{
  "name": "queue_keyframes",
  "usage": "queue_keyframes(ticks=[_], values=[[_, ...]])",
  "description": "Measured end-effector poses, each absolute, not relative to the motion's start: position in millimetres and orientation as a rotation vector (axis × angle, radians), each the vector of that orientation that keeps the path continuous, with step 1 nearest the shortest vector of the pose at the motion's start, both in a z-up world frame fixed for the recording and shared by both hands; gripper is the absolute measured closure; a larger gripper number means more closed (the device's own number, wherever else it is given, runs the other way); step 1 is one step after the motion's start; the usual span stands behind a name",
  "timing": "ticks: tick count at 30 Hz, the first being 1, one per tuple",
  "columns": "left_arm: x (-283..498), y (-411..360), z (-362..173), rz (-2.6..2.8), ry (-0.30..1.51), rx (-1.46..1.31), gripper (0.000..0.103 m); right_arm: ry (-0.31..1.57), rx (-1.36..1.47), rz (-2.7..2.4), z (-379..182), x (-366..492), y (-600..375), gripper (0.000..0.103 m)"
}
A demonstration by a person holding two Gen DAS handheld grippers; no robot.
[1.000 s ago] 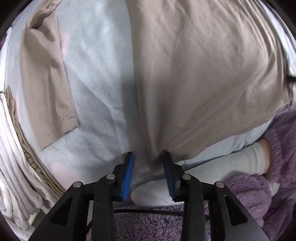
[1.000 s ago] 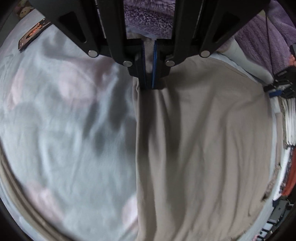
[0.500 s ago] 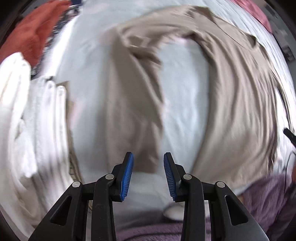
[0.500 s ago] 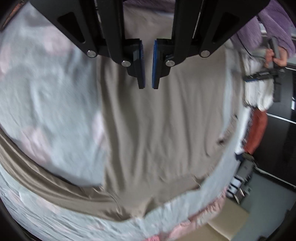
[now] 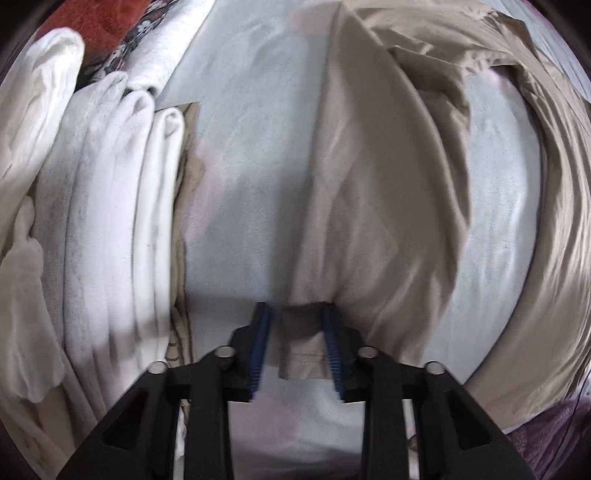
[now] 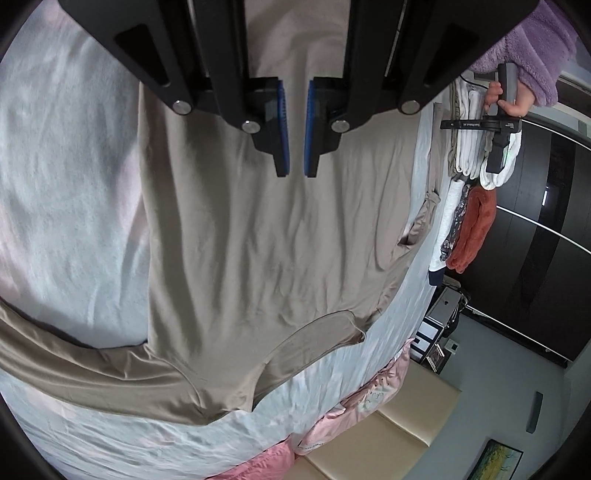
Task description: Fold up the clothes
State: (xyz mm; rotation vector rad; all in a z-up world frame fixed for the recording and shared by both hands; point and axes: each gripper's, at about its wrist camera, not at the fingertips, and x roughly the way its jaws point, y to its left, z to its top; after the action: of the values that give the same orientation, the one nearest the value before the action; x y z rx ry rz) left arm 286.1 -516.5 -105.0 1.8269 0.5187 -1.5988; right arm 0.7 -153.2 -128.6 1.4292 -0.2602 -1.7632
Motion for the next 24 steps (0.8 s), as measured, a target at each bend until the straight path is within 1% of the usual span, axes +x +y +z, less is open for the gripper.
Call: queue_keyframes(ticks=[1, 2, 6, 11, 13, 16, 20, 24], values=[[283, -512, -105, -1.616, 0.509, 1.826, 0.096, -0.249, 1.428, -1.76, -132, 1, -155, 0.093], [280, -508, -104, -1.635, 0.498, 1.827, 0.098, -0.236, 1.427, -1.758, -134, 1, -157, 0.093], [265, -493, -80, -1.757, 0.511, 1.772, 0.099, -0.18, 1.417, -1.755, -132, 4, -165, 0.093], [232, -464, -16, -2.028, 0.566, 1.644, 0.1, -0.159, 1.415, -1.747, -133, 4, -169, 0.093], [216, -475, -19, -2.132, 0.55, 1.641, 0.1, -0.151, 1.411, -1.748, -133, 5, -170, 0.093], [165, -474, -31, -2.247, 0.534, 1.676, 0.1, -0.137, 1.394, -1.75, -131, 7, -172, 0.093], [131, -418, -31, -2.324, 0.494, 1.752, 0.1, -0.126, 1.377, -1.74, -130, 10, -171, 0.093], [122, -396, -40, -2.292, 0.426, 1.793, 0.098, -0.102, 1.373, -1.708, -136, 10, -173, 0.093]])
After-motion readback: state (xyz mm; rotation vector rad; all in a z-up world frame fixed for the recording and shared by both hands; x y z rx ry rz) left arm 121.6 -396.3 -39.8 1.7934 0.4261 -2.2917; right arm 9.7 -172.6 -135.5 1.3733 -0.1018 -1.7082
